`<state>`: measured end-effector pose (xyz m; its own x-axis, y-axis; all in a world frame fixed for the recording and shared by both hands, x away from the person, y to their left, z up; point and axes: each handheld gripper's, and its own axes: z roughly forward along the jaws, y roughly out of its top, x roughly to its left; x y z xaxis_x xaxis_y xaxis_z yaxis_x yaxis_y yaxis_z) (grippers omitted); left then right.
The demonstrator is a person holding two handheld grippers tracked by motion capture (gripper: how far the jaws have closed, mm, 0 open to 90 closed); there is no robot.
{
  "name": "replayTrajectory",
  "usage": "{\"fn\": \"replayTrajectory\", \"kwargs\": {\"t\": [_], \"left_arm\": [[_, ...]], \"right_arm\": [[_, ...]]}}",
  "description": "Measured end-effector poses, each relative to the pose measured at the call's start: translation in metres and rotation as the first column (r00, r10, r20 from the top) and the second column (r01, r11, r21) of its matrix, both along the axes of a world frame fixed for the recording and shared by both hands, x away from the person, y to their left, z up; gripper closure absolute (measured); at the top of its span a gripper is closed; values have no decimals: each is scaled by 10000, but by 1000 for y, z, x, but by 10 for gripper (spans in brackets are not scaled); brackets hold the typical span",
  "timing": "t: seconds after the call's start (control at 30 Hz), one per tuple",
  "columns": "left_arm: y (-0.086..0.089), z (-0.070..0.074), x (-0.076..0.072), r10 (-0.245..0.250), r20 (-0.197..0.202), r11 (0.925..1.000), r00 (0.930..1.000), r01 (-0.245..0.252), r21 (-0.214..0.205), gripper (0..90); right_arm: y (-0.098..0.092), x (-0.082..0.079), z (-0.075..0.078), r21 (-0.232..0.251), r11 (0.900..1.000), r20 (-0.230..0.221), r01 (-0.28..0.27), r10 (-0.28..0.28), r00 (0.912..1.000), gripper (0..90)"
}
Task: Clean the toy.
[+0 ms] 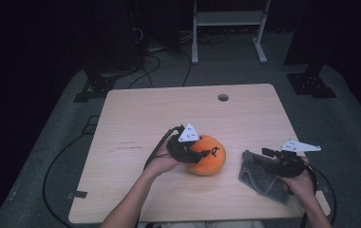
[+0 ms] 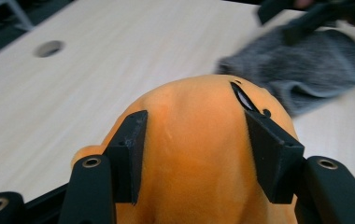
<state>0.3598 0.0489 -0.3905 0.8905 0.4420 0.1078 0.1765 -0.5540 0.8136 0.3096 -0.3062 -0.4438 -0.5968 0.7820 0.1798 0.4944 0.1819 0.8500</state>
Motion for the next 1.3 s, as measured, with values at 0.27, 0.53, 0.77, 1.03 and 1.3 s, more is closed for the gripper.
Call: {"fn": "replayTrajectory", "kwargs": {"t": [0.27, 0.53, 0.77, 1.03, 1.3], "left_arm": [[5, -6, 25, 1073, 29, 9942, 9942, -1073, -100, 411], [8, -6, 25, 1108, -229, 9933, 9936, -1115, -306, 257], [21, 8, 8, 1191, 122, 9928, 9928, -1189, -160, 181], [43, 12, -7, 1400, 91, 9882, 9901, -1392, -636, 146], [62, 6, -19, 1754, -35, 9813, 9845, -1751, -798, 116]], "right_arm": [[6, 1, -3, -29, 9998, -96, -182, 182, 9998, 379], [5, 0, -1, 39, 9998, -48, -193, 193, 9998, 379], [6, -1, 0, 71, 9998, -64, -168, 168, 9998, 383], [8, -1, 0, 39, 9997, -54, -238, 238, 9997, 382], [9, -1, 0, 120, 9994, -141, -326, 328, 9994, 370]]}}
